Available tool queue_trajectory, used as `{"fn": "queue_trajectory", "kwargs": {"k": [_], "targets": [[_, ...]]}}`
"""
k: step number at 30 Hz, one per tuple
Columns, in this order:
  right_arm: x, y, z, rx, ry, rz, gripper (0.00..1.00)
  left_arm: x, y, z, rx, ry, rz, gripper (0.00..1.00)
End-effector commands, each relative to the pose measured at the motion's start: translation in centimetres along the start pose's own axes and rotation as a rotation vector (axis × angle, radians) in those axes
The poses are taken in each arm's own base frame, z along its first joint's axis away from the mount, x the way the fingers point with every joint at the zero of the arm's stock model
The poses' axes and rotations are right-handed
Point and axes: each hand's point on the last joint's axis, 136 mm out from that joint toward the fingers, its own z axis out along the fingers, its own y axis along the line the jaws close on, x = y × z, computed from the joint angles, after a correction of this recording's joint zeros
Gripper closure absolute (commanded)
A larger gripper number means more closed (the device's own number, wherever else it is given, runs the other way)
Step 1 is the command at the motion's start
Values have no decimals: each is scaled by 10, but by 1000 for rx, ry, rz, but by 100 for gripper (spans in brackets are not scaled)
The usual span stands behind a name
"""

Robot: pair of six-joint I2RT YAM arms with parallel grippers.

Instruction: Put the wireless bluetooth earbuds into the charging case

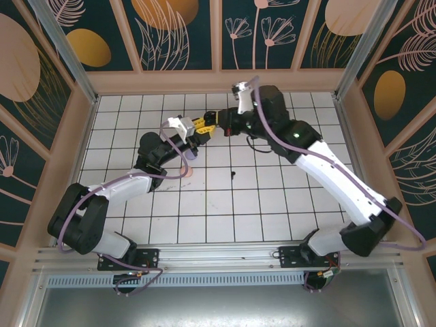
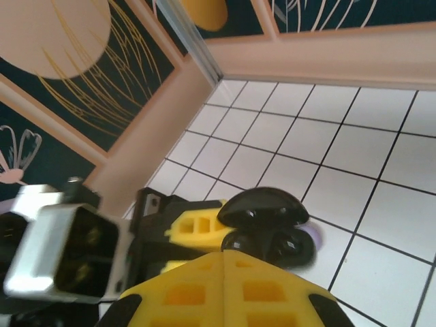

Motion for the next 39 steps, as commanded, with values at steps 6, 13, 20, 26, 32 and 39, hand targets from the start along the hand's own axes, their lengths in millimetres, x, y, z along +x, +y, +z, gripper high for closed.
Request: {"fn": "queue_trajectory", "kwargs": {"k": [6,13,20,26,32,39], "targets": [[37,-57,-35,167,0,141,69,-14,-2,-12,-34,-72,-2,100],[112,-126,-7,345,152,251,38,-18,-3,-29,-82,-89,5,100],[171,-169,27,498,332,304,29,-12,-8,-45,-108,-99,-14,100],[195,-184,52,550,424,347,29,-11,-10,-56,-127,-112,-39,100],[218,-192,69,595,501,359,31,-10,-11,-60,-129,-113,-58,100],[236,-194,89,621,562,368,37,-11,-13,-62,-128,-117,-59,100]]}}
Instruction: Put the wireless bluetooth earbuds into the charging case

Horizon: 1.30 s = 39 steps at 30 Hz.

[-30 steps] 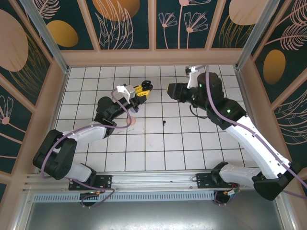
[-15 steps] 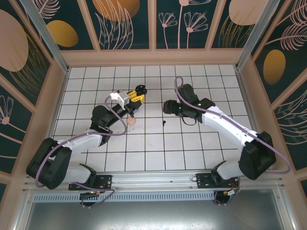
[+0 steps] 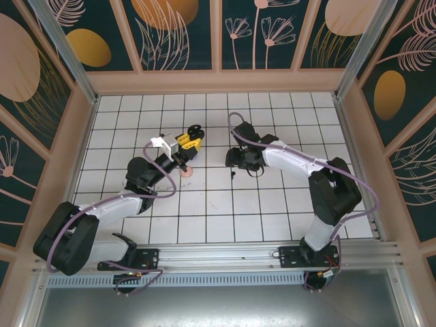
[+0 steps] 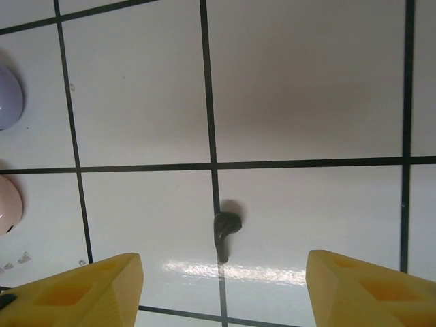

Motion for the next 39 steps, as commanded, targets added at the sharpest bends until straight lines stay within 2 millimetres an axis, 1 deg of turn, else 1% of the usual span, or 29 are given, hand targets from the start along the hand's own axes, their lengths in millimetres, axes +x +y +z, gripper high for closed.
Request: {"fn": "queue_trajectory", "kwargs": {"k": [1,5,10,12,17,20,31,33,39], "targets": [[0,4,10,42,26,20,37,-17,-3,-3,3,-62,5,100],[2,0,24,99,49,39,42,-19,-3,-4,2,-69,4,100],[8,-2,36,130,71,51,47,-20,-4,-5,5,-75,9,100],[11,-3,40,137,81,51,51,-21,-5,-5,8,-76,12,100],[20,-4,50,151,105,45,55,-21,-6,-6,14,-76,19,100],[22,-2,55,155,109,39,56,-20,-7,-6,16,-73,21,100],[23,-4,67,187,125,25,61,-16,-8,-7,21,-64,21,100],[24,-5,69,191,128,25,64,-16,-8,-7,23,-64,22,100],[27,-4,71,187,133,27,67,-17,-8,-7,23,-64,29,100]]}}
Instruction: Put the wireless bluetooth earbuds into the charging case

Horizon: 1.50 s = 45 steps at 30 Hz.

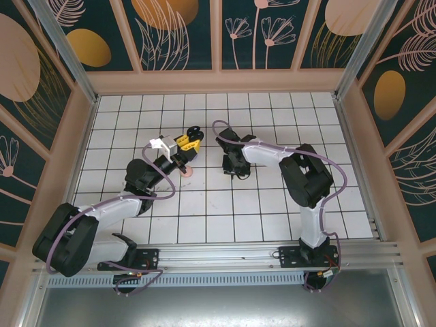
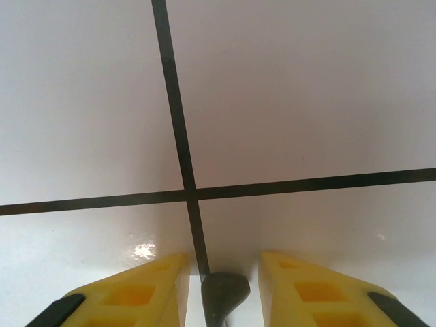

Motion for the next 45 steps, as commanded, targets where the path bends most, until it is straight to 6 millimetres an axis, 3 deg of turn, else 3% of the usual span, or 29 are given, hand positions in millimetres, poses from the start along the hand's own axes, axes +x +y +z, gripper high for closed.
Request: {"fn": "queue_trajectory", "kwargs": {"k": [1,9,14,23,26,34,39,45], "targets": [[5,2,9,20,17,2,69,-16,-6,-3,21,-55,35,100],[4,4,6,5,10,4,85,-16,-6,-2,21,-52,31,100],[-2,8,-6,-22,-29,10,88,-17,-6,-1,22,-49,28,100],[-31,13,-68,-131,-207,45,90,-25,-6,2,22,-57,36,100],[-43,16,-100,-184,-290,46,90,-29,-6,2,20,-64,51,100],[-79,33,-224,-397,-568,18,90,-36,-7,9,37,-58,103,100],[-92,44,-302,-530,-740,-32,90,-40,-10,17,66,-43,134,100],[-99,56,-380,-661,-902,-114,89,-43,-16,25,119,-42,151,100]]}}
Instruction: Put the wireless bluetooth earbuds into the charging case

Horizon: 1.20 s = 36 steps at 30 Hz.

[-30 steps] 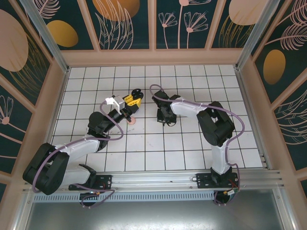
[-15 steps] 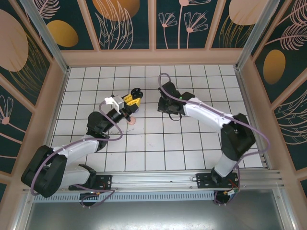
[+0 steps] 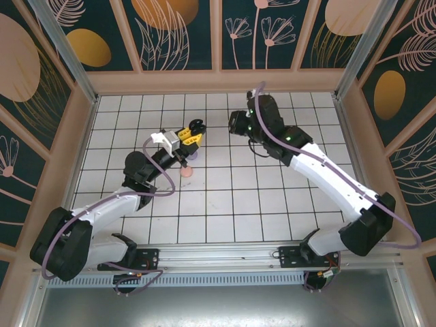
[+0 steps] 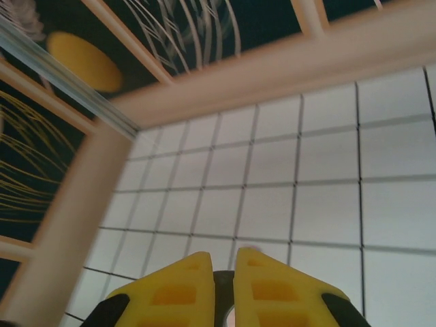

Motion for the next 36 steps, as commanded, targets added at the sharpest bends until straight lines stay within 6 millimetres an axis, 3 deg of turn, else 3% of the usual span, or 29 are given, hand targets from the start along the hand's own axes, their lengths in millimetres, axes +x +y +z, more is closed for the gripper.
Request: {"fn": "queue_trajectory", "kwargs": {"k": [1,6,16,23,36], "targets": [[-47,37,-31,-134,-140,-68,89,-10,-7,8,60,-20,44,100],[-62,60,-50,-240,-215,-123,89,-10,-8,18,100,-17,72,100],[-45,82,-66,-410,-237,-187,89,-12,-5,40,147,-12,24,100],[-26,85,-60,-433,-202,-212,89,-10,-5,42,154,-16,8,100],[4,82,-30,-391,-112,-215,89,-10,-5,41,154,-12,9,100]]}}
